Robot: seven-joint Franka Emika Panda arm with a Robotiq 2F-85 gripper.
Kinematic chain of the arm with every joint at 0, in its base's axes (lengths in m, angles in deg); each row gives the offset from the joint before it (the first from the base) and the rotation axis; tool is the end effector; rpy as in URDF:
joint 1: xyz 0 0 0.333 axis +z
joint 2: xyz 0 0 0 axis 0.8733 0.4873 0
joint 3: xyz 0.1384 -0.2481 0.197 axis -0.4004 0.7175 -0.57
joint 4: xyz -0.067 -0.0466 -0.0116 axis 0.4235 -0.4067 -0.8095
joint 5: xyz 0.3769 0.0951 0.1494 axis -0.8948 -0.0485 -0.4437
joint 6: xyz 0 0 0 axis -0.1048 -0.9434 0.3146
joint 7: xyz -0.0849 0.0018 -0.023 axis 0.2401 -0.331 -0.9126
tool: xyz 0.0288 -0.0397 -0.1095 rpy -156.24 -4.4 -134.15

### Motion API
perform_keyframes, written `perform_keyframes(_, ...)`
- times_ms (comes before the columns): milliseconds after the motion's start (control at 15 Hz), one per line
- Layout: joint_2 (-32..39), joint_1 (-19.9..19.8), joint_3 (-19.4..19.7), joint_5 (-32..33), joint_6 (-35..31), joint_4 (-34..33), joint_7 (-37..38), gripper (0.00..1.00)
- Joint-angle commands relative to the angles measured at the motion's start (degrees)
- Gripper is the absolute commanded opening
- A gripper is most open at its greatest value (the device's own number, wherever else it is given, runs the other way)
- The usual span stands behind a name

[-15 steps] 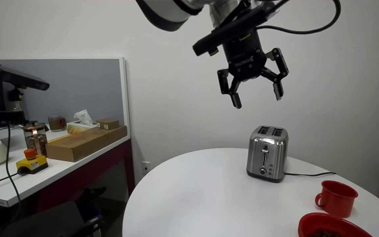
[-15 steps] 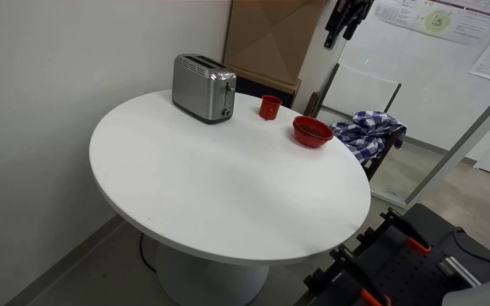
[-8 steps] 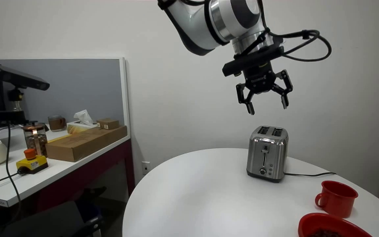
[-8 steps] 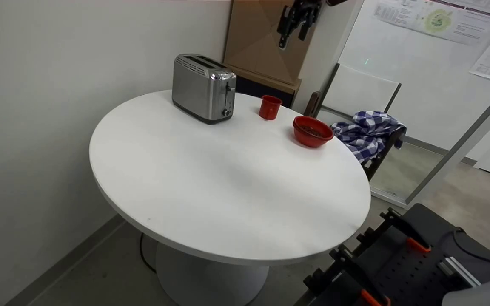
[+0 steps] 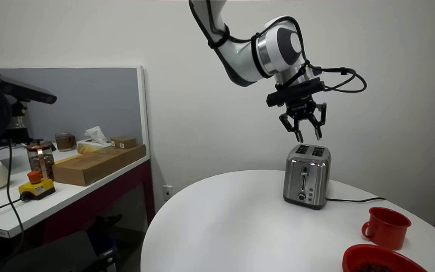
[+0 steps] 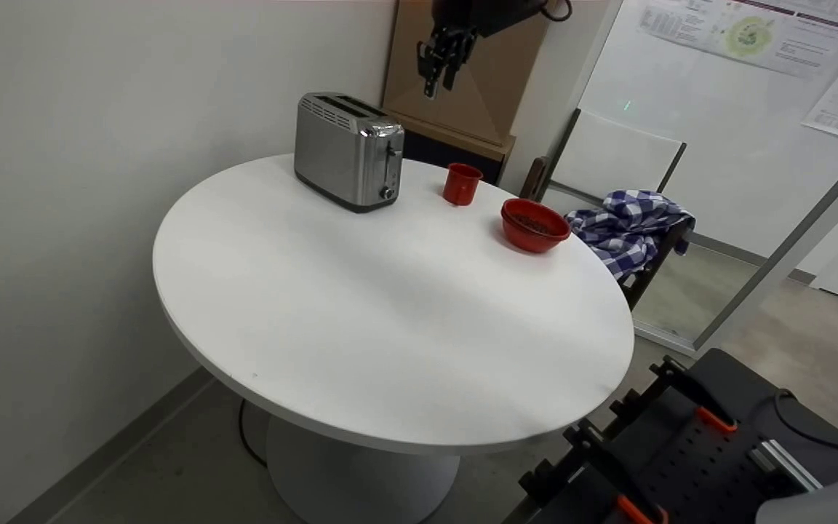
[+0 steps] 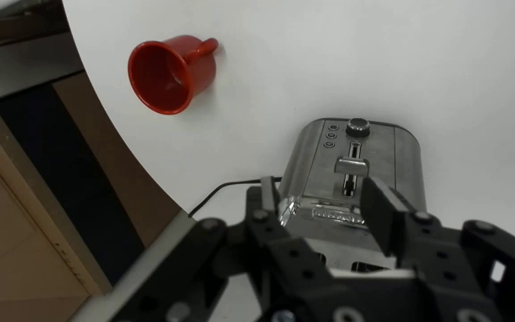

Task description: Turn on the toaster

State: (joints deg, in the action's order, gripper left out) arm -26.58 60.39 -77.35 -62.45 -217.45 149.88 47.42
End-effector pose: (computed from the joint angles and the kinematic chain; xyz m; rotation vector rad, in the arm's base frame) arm 0.7398 -0.0414 0.3479 2.7615 0.3815 0.3513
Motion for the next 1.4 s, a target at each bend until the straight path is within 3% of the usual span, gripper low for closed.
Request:
perform_keyframes(0,7.94,2.65,2.23,0.38,1.15,-9.39,2.65,0.21)
perform_keyframes(133,11.11,3.47,2.95,0.18,0.57,-11.96,3.93,0.06)
perform_keyframes(267,13.9,4.3,3.75,0.08,0.55,-14.04,5.35,0.0)
perform_keyframes(1333,30.22,4.07,3.61,-4.73,-1.45,-26.02,6.93,0.0)
